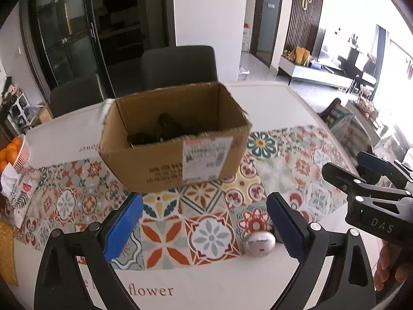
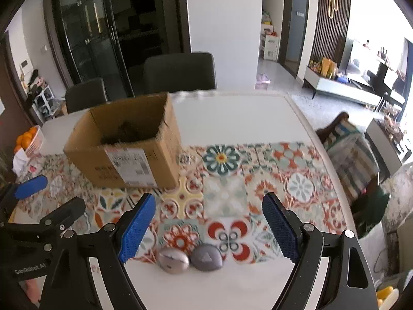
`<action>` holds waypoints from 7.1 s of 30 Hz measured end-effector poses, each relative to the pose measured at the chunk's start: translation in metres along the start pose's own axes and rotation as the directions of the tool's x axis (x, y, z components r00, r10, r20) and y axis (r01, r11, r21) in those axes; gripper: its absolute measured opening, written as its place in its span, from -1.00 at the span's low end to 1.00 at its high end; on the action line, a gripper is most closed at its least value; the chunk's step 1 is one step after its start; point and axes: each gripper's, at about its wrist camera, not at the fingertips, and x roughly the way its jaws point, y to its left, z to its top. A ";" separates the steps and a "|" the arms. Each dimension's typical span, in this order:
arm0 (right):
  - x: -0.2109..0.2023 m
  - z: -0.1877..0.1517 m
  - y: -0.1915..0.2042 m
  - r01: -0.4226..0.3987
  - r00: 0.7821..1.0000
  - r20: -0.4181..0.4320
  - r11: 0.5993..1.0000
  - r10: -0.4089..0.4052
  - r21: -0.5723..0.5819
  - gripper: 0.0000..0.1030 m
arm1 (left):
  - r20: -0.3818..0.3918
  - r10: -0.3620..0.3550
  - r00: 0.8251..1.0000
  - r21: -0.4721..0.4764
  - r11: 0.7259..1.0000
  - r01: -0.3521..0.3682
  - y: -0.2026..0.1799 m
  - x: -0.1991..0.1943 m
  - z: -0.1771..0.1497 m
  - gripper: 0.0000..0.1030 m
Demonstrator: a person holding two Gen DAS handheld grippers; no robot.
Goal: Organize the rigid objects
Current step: 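Withdraw both tools from the box toward the two round earbud cases, then close the right gripper on the grey earbud case, then close the left gripper on the silver earbud case while the right gripper holds the grey case, then carry the grey case in the right gripper and the silver case in the left gripper over the box, then open both grippers dropping the two earbud cases into the box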
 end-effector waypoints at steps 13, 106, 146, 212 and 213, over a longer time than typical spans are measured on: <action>0.040 -0.049 -0.017 -0.042 0.989 -0.143 0.999 0.040 -0.012 0.64 | -0.122 0.016 0.992 -0.037 0.999 -0.020 -0.019 0.035 -0.043 0.90; 0.113 -0.117 -0.067 -0.048 0.931 -0.362 0.999 0.054 0.025 0.09 | -0.350 -0.122 0.929 -0.028 0.992 0.120 -0.085 0.153 -0.094 0.22; 0.019 -0.050 0.060 -0.180 0.978 -0.121 0.981 0.171 -0.072 0.09 | -0.039 -0.051 0.998 -0.134 0.990 0.046 0.041 0.003 -0.062 0.21; 0.114 0.149 0.117 -0.195 0.977 -0.109 0.978 0.186 -0.077 0.09 | -0.064 -0.008 0.998 -0.113 0.994 0.000 0.131 0.085 0.128 0.23; 0.116 0.148 0.118 -0.193 0.976 -0.114 0.978 0.184 -0.078 0.09 | -0.067 -0.004 0.998 -0.114 0.993 -0.003 0.133 0.086 0.128 0.24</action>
